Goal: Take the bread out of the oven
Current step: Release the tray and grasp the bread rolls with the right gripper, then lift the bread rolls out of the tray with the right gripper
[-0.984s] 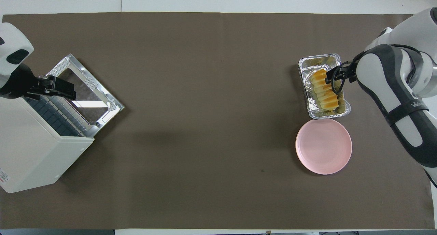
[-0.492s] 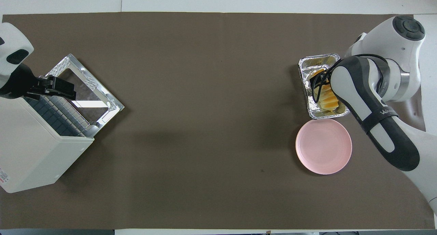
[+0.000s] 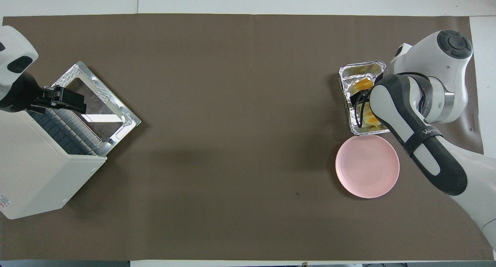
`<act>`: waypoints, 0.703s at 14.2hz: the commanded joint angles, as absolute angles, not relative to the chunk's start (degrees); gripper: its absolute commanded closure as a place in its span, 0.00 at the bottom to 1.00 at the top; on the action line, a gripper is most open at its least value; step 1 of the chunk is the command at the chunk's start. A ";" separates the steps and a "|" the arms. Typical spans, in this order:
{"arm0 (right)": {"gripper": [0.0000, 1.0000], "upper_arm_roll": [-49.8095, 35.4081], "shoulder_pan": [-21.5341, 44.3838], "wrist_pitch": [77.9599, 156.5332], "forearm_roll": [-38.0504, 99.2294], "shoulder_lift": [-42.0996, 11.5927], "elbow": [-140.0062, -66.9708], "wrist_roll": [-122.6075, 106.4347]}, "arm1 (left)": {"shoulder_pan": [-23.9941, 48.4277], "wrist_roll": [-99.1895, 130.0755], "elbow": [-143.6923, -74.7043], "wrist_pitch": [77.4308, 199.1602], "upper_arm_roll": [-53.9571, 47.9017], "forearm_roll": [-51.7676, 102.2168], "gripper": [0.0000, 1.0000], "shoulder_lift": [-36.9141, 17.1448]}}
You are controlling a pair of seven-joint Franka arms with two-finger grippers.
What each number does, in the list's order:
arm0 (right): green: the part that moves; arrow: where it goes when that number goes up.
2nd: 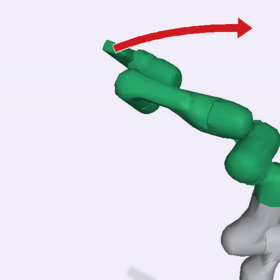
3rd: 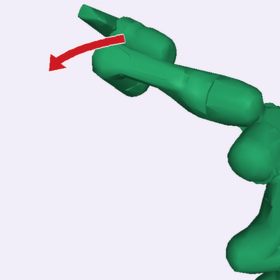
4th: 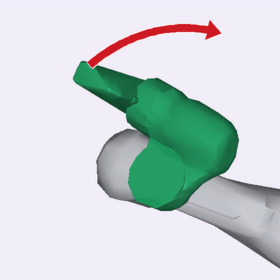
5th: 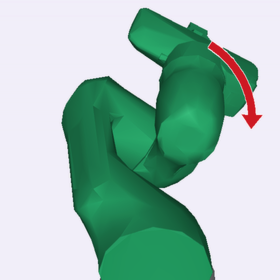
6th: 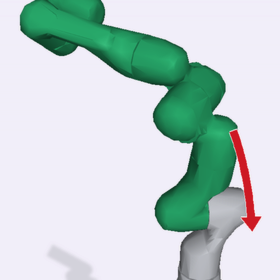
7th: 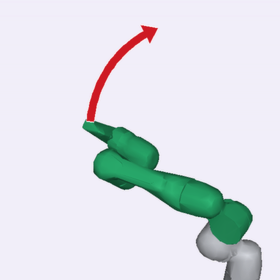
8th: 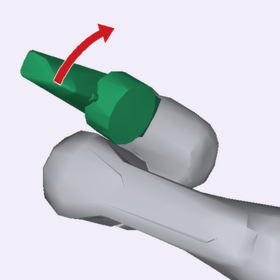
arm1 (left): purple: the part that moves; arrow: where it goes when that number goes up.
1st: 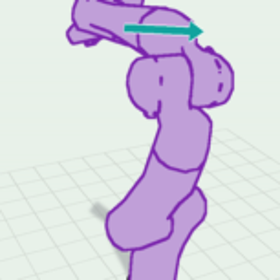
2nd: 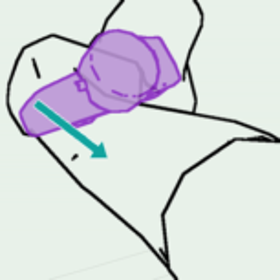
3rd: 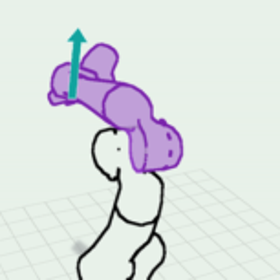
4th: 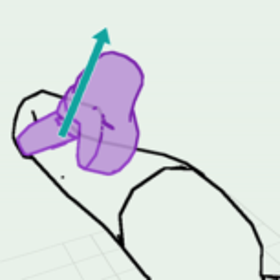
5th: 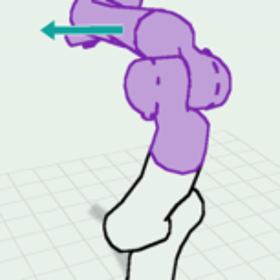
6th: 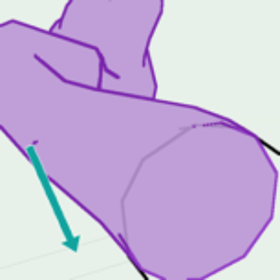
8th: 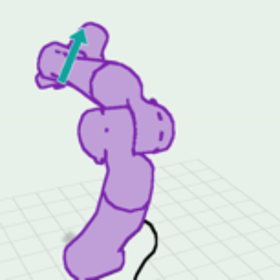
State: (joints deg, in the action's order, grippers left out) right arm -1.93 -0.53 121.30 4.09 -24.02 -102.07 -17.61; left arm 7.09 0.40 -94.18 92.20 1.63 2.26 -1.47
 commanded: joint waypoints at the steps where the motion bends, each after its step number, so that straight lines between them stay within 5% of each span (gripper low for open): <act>1: 0.17 -2.29 -0.97 124.10 2.81 -21.97 -105.91 -20.38 | 7.03 1.05 -94.66 92.37 1.76 2.81 0.00 -0.44; 4: 0.86 -2.29 -0.88 124.01 2.64 -21.97 -105.91 -20.48 | 7.03 0.97 -94.66 92.37 1.76 2.90 0.00 -0.44; 5: 1.00 -2.29 -0.88 123.93 1.68 -21.97 -105.82 -20.48 | 7.03 1.05 -94.66 92.37 1.76 2.90 0.00 -0.44; 10: 1.00 -2.29 -0.79 123.14 -0.44 -21.97 -104.51 -20.39 | 7.03 1.05 -94.66 92.37 1.76 2.90 0.00 -0.44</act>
